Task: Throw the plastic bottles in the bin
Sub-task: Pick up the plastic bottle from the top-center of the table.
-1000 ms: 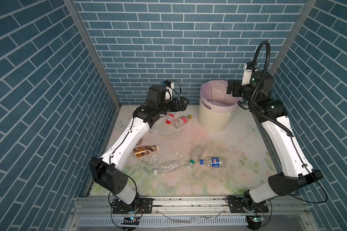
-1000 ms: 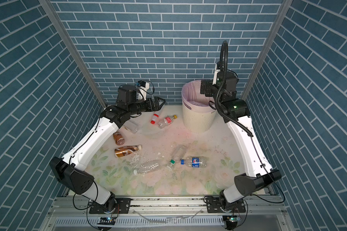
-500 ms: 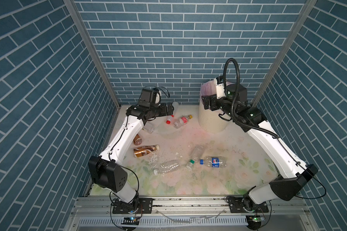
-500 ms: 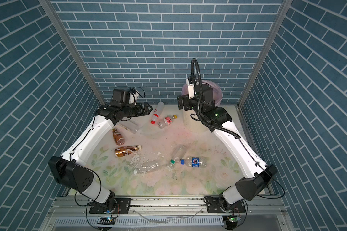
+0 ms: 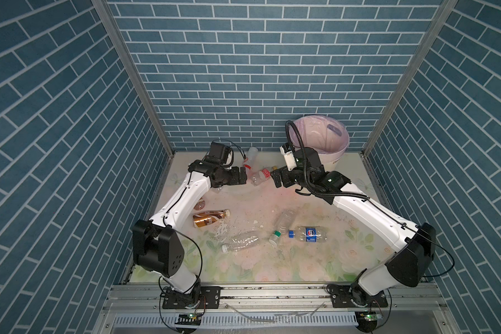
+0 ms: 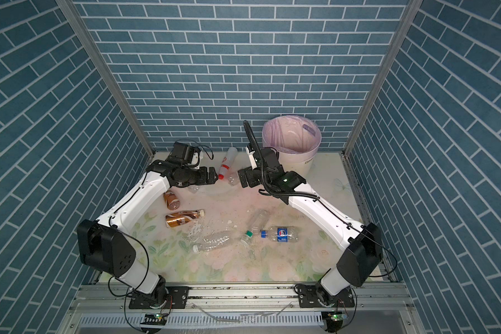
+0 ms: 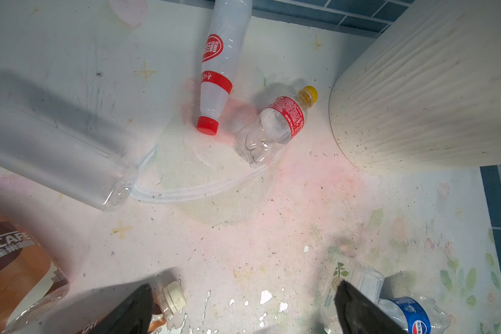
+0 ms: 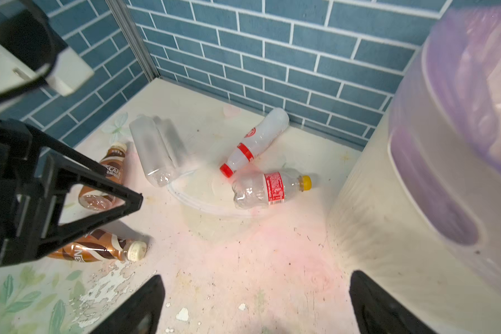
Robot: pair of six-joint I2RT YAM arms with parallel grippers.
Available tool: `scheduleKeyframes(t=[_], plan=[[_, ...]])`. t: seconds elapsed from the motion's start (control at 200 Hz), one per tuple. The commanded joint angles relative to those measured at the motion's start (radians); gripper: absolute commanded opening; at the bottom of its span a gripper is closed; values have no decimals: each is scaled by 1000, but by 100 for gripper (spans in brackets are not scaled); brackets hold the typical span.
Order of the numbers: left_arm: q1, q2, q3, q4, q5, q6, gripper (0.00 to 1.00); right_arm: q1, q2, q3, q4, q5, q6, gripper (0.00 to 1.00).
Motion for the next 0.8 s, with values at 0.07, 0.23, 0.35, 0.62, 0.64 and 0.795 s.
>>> scheduleKeyframes(t=[0.07, 0.23, 0.35, 0.62, 0.64, 0.795], plan=[[-12, 126, 86, 32, 37, 31, 99, -1, -76, -85, -5, 49, 44, 99], [-71, 246, 196, 56, 33, 84, 99, -8, -138, -143, -44, 65, 64, 99], [-106, 354, 301, 48, 32, 137, 99, -28, -198, -195, -46, 32, 98, 99], [-131, 539, 473, 63, 9, 268, 99, -39, -241, -231, -68, 26, 104, 99], [-131, 552, 487, 60, 8, 276, 99, -39, -242, -232, -68, 26, 104, 99], [-131, 637, 558, 37, 2, 335, 99, -41, -246, -235, -63, 19, 102, 99]])
